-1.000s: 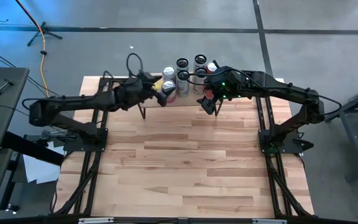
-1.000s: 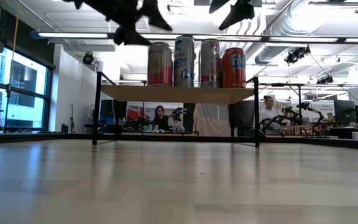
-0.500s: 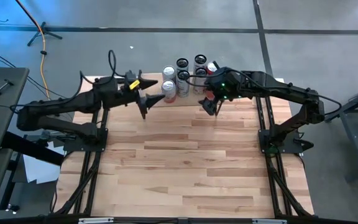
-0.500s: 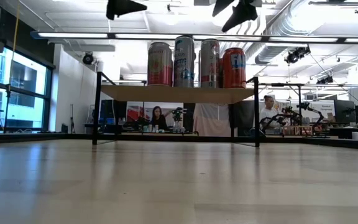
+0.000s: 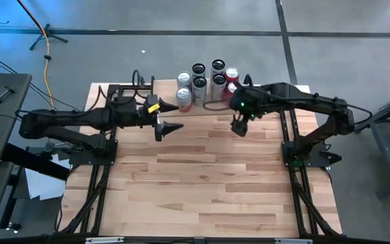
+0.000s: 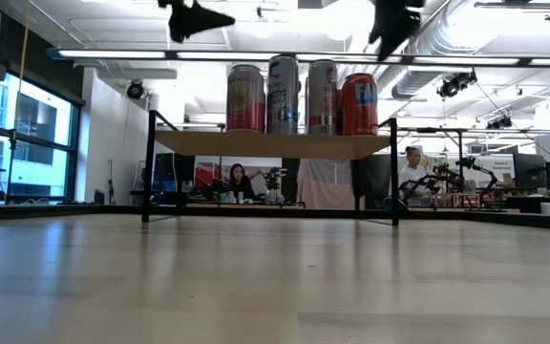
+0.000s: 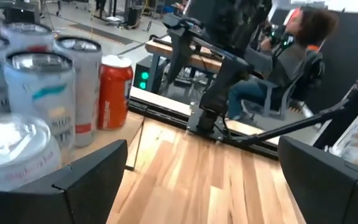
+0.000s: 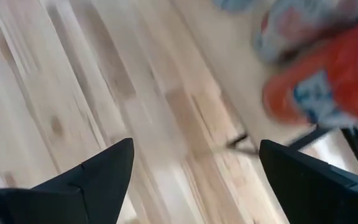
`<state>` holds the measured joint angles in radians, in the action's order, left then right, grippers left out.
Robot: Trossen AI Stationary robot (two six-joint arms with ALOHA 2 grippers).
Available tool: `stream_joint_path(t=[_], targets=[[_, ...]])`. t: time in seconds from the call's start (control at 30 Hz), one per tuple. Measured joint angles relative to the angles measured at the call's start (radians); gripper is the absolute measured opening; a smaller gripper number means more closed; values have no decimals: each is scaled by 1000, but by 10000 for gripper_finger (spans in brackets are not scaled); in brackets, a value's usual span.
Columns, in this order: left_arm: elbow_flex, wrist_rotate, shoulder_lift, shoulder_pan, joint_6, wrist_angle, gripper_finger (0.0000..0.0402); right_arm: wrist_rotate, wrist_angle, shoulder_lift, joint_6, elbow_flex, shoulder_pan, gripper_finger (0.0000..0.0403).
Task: Place canned beverage on shelf
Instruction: Put the silver soda can on the shelf
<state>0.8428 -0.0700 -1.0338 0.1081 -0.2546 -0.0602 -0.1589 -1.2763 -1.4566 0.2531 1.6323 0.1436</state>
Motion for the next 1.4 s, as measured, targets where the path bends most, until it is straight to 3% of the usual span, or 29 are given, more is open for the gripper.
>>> stream_joint_path(t=[0.13,0.27,0.4,0.53,0.6,0.77,0.9,1.07,1.1,1.4], targets=[[-96,-2,19,4,-60,-119,371,7,14,86,29,-145,-19,322],[-123,-6,37,11,-45,-130,371,82,139,228,147,-362,-22,274],[-123,-18,35,12,144,-130,371,166,473,378,240,-554,-22,188],[-123,-26,20,12,300,-118,371,180,892,468,212,-697,-22,58],[-123,-45,15,15,315,-124,371,182,1029,483,163,-746,-22,16],[-123,-65,-2,33,213,-118,353,183,1085,478,105,-796,-22,24],[-122,24,-15,62,134,-117,264,194,1072,467,78,-801,-22,4],[-122,59,-44,65,130,-101,51,202,1067,467,17,-801,-22,8],[-123,58,-52,66,137,-102,26,214,1063,467,-9,-801,-22,6],[-178,48,-105,136,138,-151,1,261,1058,467,-79,-801,-21,0]])
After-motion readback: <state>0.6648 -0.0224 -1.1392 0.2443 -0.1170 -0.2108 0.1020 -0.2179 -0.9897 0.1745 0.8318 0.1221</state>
